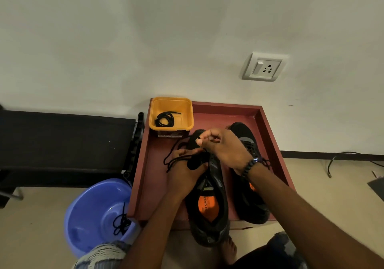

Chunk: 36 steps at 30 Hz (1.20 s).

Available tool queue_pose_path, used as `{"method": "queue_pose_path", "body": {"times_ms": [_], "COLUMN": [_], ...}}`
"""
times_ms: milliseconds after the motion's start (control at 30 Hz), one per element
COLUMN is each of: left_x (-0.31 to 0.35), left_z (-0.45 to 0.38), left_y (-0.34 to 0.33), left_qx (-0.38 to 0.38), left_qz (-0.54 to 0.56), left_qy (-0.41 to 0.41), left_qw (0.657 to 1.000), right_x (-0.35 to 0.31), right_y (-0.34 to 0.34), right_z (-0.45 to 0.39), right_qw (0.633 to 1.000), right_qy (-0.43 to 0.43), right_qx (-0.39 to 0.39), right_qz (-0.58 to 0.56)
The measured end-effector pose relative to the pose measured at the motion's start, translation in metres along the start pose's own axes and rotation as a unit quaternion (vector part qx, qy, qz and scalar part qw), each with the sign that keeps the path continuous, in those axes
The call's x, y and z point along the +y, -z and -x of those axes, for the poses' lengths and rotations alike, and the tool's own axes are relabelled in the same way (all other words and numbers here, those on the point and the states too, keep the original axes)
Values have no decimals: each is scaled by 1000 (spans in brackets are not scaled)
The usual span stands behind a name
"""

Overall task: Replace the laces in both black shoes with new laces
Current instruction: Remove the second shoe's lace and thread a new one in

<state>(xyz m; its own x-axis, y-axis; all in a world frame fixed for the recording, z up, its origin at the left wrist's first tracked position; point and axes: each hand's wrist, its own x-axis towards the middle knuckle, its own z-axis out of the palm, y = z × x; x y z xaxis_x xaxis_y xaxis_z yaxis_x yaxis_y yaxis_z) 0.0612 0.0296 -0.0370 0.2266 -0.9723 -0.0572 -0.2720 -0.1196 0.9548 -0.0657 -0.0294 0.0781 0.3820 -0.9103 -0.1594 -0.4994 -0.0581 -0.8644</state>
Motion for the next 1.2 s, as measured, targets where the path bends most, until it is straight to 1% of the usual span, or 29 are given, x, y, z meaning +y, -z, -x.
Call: {"method": "queue_pose_path", "body": {"times_ms": [67, 100, 133, 167, 200, 233, 267, 300, 333, 367, 400, 433, 467, 533, 600, 633, 667, 700, 733, 767, 833, 900, 1033, 1133, 1200], "left_x": [1, -2, -1, -4, -2, -4, -4, -5, -2, -1, 1, 0, 2, 7, 9, 10, 8, 7, 7, 6, 7, 10, 14, 18, 21], "left_z": [5, 4, 3, 1, 1, -2, -2, -1, 1, 3, 3, 2, 2, 2, 3, 3, 3, 2, 2, 1, 0, 1, 1, -1, -1], "left_y": [-7, -12, -14, -16, -15, -14, -12, -12, -12, -13, -14, -15, -16, -13, -9, -9, -9, -10, -10, -10, -9, -9, -6, -9, -11], "left_qx": [-3, 1, -1, 0, 3, 10, 9, 8, 5, 8, 9, 11, 4, -2, 6, 14, 24, 34, 41, 47, 40, 36, 21, 0, 7], "left_qz": [-7, -18, -28, -34, -47, -57, -54, -38, -35, -36, -44, -46, -45, 18, 73, 82, 85, 80, 71, 47, -16, -55, -125, -193, -220], "left_qy": [-2, 0, 8, 12, 12, 8, 8, 4, 4, -1, 4, 12, 26, 45, 23, 8, 8, 13, 19, 12, -18, -32, -64, -93, -98], "left_qw": [1000, 1000, 1000, 999, 999, 998, 998, 999, 999, 999, 999, 999, 999, 999, 997, 997, 996, 996, 996, 998, 999, 997, 990, 977, 970], "right_x": [11, 14, 14, 12, 9, 8, 7, 8, 11, 13, 15, 16, 14, 7, 6, 8, 12, 16, 22, 28, 42, 53, 56, 57, 61], "right_y": [-7, -10, -13, -15, -15, -14, -11, -9, -6, -7, -10, -13, -14, -13, -8, -4, 0, 4, 5, 5, 2, 0, 3, 6, 6], "right_z": [-2, -3, -4, -6, -7, -8, -7, -5, -3, -2, -1, -1, -1, -3, -5, -5, -5, -5, -3, 0, 8, 16, 23, 26, 28], "right_qw": [990, 982, 980, 984, 993, 999, 998, 995, 997, 999, 993, 985, 982, 981, 990, 994, 995, 993, 988, 984, 977, 977, 980, 983, 986], "right_qy": [7, 8, 5, 2, -3, -14, -25, -29, -22, -10, 6, 17, 23, 35, 20, 10, 1, -11, -31, -54, -99, -122, -131, -118, -112], "right_qx": [-18, -30, -29, -24, -20, -16, -17, -21, -29, -46, -66, -72, -66, -65, -72, -55, -18, 20, 44, 50, 38, 30, 26, 46, 66], "right_qz": [139, 185, 196, 175, 112, 24, -58, -96, -69, 11, 99, 153, 176, 178, 118, 96, 96, 119, 143, 165, 182, 173, 150, 134, 105]}}
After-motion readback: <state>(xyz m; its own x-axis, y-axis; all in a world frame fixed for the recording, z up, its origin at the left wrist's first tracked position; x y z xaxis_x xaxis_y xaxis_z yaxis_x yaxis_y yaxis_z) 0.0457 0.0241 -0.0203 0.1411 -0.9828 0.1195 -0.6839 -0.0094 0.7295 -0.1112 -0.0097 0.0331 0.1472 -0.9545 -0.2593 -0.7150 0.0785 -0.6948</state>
